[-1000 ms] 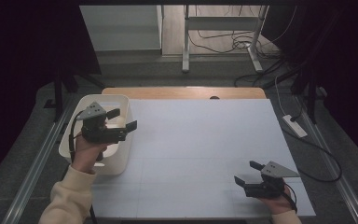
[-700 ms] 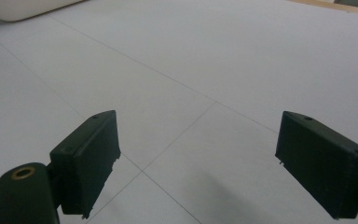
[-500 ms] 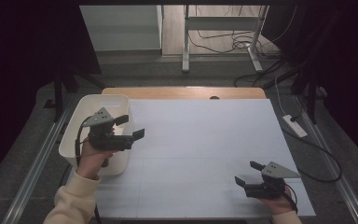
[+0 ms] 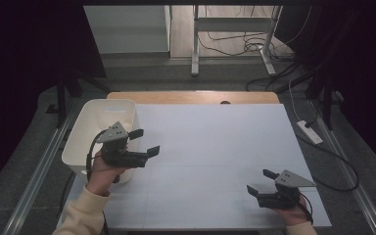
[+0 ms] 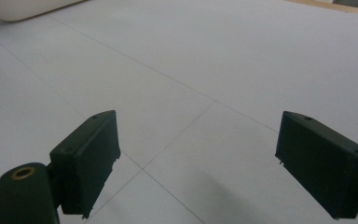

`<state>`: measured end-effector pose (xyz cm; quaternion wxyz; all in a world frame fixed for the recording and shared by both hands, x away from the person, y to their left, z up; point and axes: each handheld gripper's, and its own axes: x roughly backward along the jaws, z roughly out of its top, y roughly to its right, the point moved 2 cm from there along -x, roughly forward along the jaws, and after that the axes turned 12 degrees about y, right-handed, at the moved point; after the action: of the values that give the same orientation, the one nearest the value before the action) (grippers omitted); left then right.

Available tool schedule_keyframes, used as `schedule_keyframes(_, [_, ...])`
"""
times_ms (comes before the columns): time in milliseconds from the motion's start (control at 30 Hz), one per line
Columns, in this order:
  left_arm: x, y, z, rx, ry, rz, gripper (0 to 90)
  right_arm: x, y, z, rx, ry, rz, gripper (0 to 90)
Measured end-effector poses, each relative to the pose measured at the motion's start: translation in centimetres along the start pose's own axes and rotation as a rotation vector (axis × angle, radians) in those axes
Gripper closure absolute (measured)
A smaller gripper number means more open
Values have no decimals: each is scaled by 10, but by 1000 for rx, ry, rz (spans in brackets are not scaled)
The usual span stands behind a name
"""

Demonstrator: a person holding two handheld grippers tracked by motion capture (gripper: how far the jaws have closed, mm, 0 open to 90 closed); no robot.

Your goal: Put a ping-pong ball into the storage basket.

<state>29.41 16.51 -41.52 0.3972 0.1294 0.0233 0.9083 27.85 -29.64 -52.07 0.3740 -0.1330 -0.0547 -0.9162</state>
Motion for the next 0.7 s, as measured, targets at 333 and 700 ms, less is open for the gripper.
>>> schedule_keyframes(333, [-5,14,-15,-25,-20,-49,142,0,0,0,4,-2,0,131])
schedule_keyframes(700, [-3,31,-33,-105,-10,-41,142,0,0,0,1,-1,1,132])
